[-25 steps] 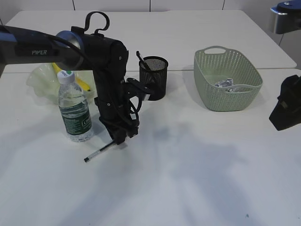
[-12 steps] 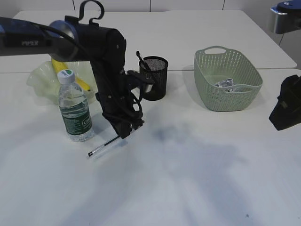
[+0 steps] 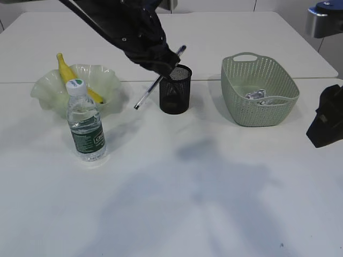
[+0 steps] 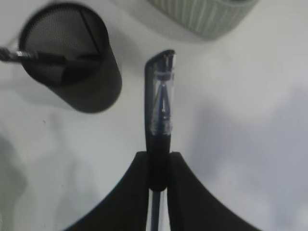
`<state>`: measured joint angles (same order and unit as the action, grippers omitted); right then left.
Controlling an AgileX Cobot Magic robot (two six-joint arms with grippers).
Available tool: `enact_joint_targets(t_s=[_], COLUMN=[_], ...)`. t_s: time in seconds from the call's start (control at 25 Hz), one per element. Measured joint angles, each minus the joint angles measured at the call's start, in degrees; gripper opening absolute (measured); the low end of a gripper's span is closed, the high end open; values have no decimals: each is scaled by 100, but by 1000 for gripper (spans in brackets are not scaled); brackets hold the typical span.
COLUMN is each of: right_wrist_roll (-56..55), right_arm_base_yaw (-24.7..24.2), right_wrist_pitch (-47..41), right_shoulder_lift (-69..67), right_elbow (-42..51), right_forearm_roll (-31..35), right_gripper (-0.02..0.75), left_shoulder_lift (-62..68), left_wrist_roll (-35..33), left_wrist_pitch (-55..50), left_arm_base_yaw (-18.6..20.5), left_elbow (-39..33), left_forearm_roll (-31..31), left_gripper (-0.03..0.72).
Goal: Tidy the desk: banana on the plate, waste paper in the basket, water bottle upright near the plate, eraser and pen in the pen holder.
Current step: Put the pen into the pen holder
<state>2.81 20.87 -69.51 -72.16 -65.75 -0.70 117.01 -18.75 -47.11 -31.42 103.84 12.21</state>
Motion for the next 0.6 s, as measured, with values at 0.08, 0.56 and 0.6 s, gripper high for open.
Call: enact_joint_targets(t_s=[0.08, 0.56, 0.6], right_wrist_roll=[0, 0, 0], right_arm_base_yaw=[0, 0, 0], right_wrist_pitch=[0, 11, 21], right_shoulder_lift=[0, 0, 0], right_elbow=[0, 0, 0], right_forearm_roll=[0, 0, 0], right_gripper=[401, 401, 401], left_shoulder_lift=[-83, -106, -106], left_wrist_roll=[0, -4, -4], left_wrist_pitch=[410, 3444, 3623], left_arm_base_yaw=[0, 0, 0], left_elbow=[0, 0, 0], left_forearm_roll=[159, 1092, 1149], left_gripper=[46, 45, 45])
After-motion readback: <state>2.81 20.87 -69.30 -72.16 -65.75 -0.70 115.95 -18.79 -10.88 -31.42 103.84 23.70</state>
